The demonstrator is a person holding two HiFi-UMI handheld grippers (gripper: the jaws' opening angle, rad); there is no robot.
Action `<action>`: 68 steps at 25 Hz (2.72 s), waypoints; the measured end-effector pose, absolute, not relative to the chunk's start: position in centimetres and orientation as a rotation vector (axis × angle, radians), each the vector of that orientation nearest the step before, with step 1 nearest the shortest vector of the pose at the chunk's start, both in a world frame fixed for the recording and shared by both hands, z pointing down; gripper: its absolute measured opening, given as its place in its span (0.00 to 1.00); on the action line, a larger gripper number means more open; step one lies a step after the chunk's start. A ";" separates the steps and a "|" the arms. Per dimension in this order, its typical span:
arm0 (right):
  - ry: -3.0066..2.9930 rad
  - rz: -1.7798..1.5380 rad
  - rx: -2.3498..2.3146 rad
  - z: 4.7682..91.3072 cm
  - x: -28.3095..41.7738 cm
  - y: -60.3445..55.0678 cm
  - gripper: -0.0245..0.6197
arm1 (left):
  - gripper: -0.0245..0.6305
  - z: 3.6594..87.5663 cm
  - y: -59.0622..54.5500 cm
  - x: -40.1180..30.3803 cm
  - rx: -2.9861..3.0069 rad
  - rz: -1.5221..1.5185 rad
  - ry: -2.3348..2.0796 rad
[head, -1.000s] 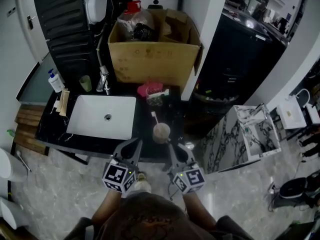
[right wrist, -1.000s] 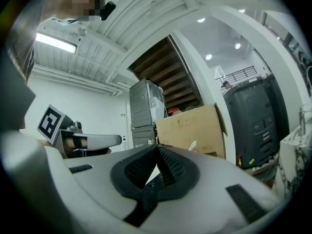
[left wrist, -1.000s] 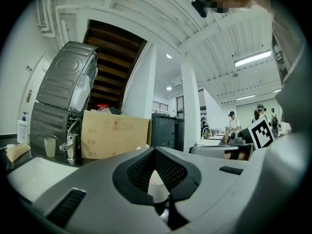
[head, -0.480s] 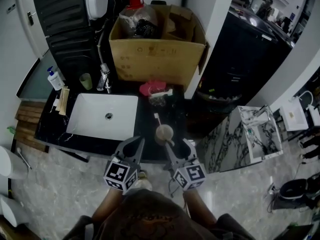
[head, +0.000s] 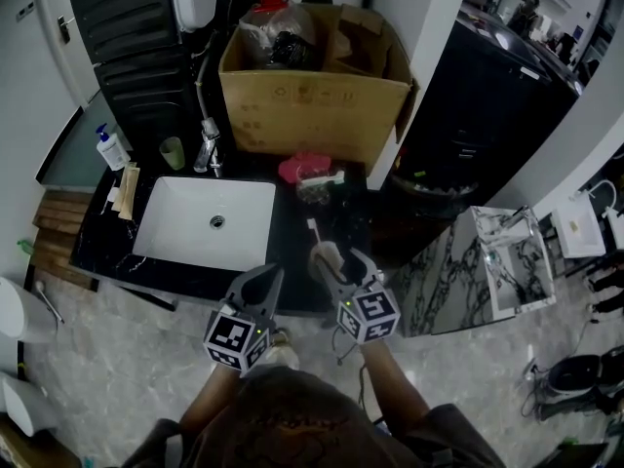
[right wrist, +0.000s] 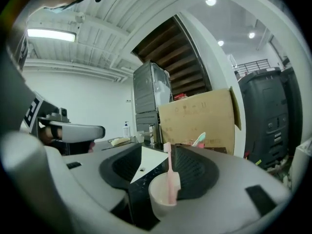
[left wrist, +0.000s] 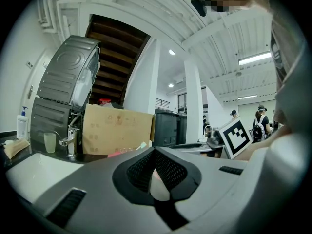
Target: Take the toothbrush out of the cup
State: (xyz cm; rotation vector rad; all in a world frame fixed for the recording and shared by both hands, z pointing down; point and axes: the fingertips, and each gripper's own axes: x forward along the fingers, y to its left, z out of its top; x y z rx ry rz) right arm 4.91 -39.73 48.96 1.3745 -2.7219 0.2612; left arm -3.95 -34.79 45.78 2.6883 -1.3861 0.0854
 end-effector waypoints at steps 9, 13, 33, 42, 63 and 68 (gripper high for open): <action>-2.535 0.121 1.255 51.5 3.4 -44.9 0.35 | 0.04 46.3 -34.7 -4.5 2.668 0.096 -1.400; -2.414 0.084 1.223 53.3 3.0 -46.1 0.34 | 0.04 46.4 -34.7 -4.7 2.667 0.094 -1.405; -2.296 0.067 1.203 55.3 3.5 -47.2 0.10 | 0.04 46.3 -34.2 -4.9 2.659 0.099 -1.425; -2.344 0.054 1.199 53.5 3.5 -46.1 0.07 | 0.04 46.5 -33.3 -4.3 2.659 0.126 -1.381; -2.657 0.117 1.339 40.8 7.0 -39.4 0.07 | 0.04 46.0 -31.1 -2.3 2.711 0.065 -1.321; -2.701 0.155 1.327 41.2 6.8 -34.6 0.07 | 0.04 46.3 -30.1 -1.6 2.713 0.065 -1.290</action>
